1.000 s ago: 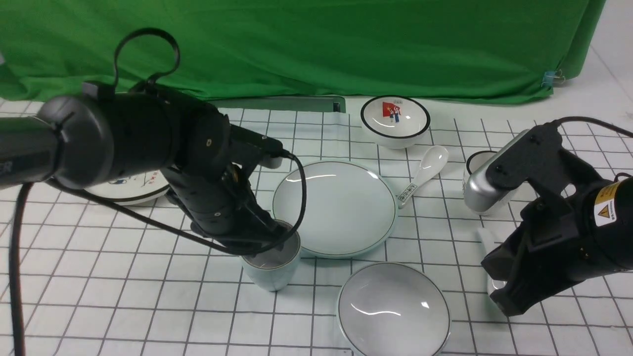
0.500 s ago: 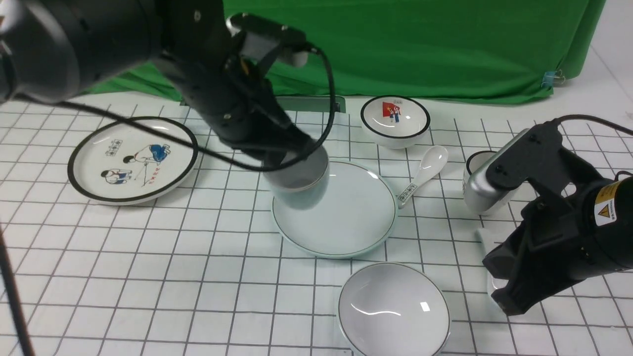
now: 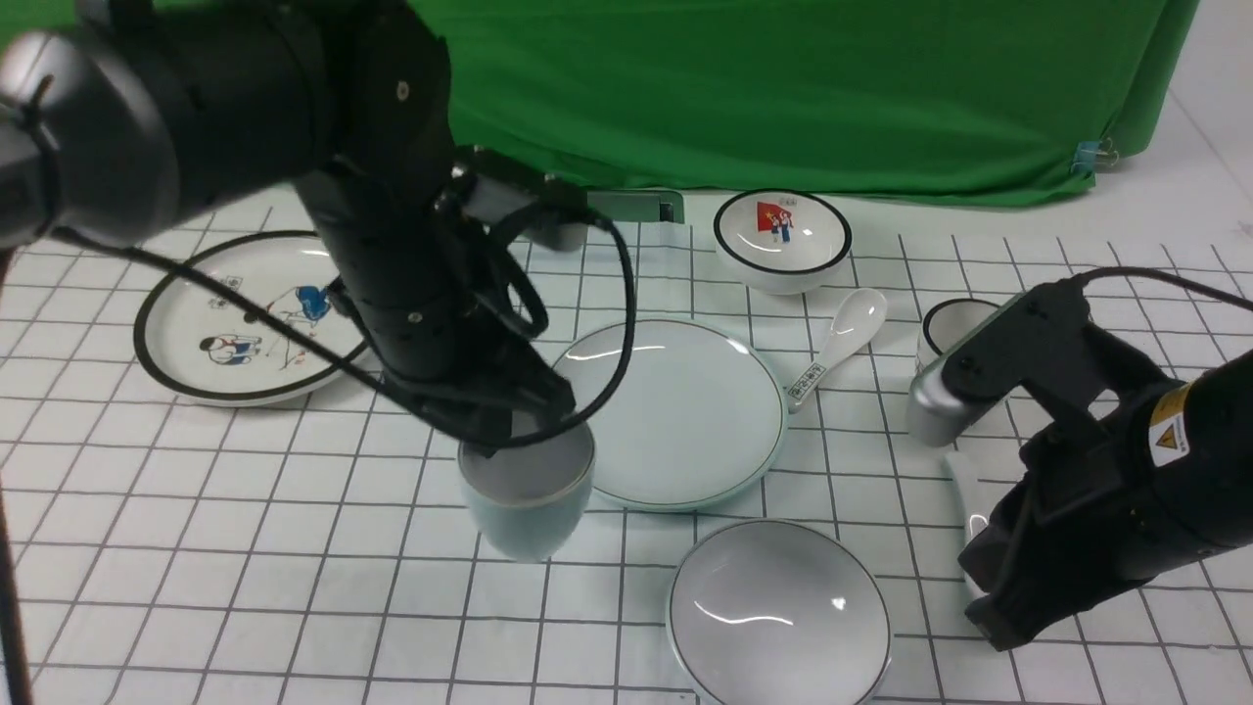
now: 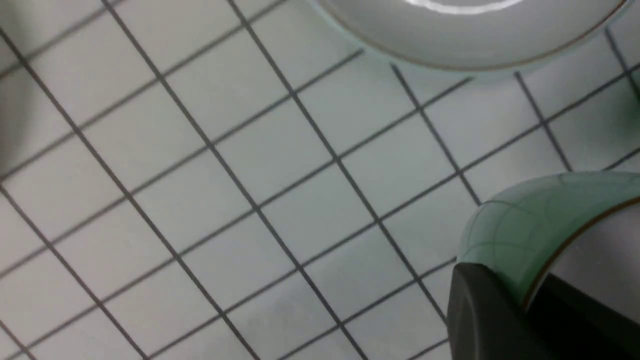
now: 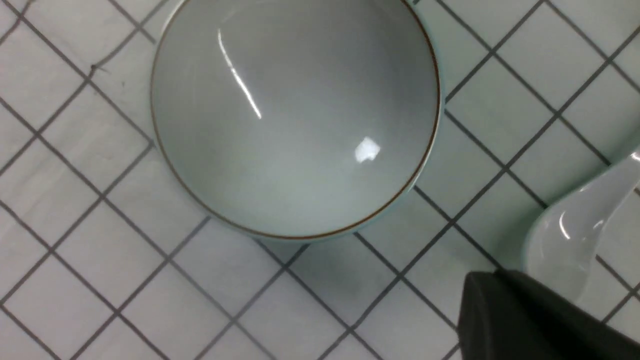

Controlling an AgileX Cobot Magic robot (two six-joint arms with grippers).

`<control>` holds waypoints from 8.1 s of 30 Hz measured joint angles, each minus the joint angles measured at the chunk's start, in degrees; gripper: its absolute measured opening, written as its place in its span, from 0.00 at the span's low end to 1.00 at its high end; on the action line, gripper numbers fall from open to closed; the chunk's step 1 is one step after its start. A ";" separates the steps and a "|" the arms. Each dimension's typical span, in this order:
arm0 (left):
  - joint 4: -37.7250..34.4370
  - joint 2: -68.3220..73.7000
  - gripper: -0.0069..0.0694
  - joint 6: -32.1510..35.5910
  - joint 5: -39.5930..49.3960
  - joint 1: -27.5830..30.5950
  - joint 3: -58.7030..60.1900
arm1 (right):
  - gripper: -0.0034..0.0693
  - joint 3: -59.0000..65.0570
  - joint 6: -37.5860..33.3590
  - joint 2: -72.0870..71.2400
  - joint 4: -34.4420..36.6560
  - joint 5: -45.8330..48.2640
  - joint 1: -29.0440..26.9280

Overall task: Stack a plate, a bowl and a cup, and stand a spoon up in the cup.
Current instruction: Use the right arm to grab a blue rice bowl, then use the right arm to put the blue rice bowl into the blue large plate in the middle, then use the left arm to grab a blue teacup, then use the left arm to put the blue teacup into the blue rice bowl in the middle, then use the right arm to grab a blue soup spoon, then use the right arm to put the blue soup spoon into the blue teacup in the middle

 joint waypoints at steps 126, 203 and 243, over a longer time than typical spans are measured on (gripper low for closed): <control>-1.64 -1.71 0.17 0.74 -9.97 3.97 14.61 | 0.48 -38.31 4.29 14.25 -17.41 23.92 -3.88; 5.42 -18.32 0.04 -2.17 -2.18 0.04 -1.11 | 0.68 -4.52 22.01 22.50 -9.51 -16.69 -13.62; 6.07 -30.39 0.04 -5.68 -22.94 0.04 21.59 | 0.27 -4.34 13.41 17.43 -2.24 -86.06 6.14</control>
